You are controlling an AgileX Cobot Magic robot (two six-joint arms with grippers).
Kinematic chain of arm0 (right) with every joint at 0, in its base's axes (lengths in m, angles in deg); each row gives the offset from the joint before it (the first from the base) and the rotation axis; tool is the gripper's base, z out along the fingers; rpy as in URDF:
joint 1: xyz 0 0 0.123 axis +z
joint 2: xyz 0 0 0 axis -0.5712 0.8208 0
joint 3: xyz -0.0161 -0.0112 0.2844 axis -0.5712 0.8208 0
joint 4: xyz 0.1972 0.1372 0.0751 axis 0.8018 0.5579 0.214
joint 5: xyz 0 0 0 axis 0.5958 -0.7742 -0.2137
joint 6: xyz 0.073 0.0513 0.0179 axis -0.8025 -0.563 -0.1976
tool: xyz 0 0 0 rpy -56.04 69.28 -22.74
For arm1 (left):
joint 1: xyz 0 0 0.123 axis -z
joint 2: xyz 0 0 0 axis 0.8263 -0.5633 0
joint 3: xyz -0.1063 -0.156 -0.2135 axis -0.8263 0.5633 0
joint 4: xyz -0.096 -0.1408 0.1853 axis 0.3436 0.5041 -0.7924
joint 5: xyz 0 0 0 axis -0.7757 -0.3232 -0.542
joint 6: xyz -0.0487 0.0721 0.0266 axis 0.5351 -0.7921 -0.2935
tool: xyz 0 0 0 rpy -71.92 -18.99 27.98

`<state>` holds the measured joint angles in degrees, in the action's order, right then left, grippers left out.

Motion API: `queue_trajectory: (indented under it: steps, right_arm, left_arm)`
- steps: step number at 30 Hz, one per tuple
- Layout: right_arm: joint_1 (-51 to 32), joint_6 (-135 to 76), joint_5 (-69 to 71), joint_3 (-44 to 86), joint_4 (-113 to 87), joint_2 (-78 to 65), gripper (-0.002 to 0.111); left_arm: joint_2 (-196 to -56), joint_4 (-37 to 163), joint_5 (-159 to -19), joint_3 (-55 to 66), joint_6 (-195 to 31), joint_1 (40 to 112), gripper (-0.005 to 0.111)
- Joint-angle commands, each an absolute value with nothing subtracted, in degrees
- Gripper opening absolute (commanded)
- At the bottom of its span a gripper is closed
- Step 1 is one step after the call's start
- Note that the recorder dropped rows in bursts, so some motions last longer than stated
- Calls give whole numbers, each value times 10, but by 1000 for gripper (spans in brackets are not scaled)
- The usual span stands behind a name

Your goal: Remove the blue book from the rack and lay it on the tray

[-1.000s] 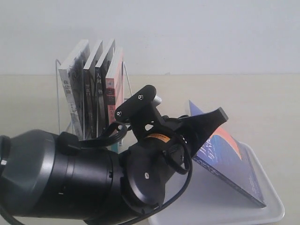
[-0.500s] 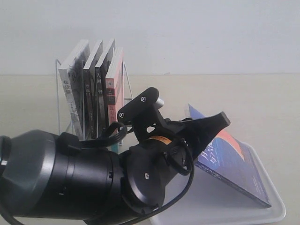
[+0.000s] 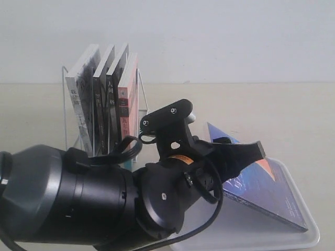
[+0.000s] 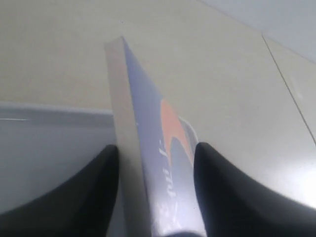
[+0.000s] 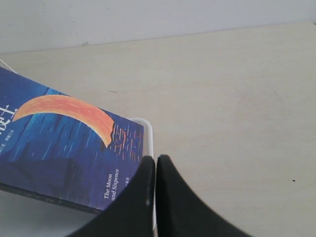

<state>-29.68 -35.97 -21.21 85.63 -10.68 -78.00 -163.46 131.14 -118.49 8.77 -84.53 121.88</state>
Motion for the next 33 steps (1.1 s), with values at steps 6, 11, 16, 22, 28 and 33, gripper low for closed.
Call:
queue_trajectory:
  steps: [6, 11, 16, 22, 28, 33]
  right_arm:
    - [-297, -354, -208, 856, -108, -783, 0]
    - [-297, -354, -208, 856, -108, -783, 0]
    - [-297, -354, -208, 856, -108, -783, 0]
    - [-297, -354, -208, 856, -108, -783, 0]
    - [-297, -354, -208, 856, -108, -783, 0]
    - [-297, -354, -208, 856, -108, -783, 0]
  left_arm:
    - [-1579, 1420, -1175, 89, -1063, 1222, 48]
    - [-1538, 1523, -1177, 89, -1210, 1222, 48]
    - [-1485, 1615, -1186, 89, -1363, 1222, 48]
    - [-1409, 1626, -1157, 130, -1417, 1222, 43]
    - [-1344, 1626, -1145, 232, -1418, 1222, 19]
    - [-1310, 1626, -1139, 300, -1418, 1222, 6]
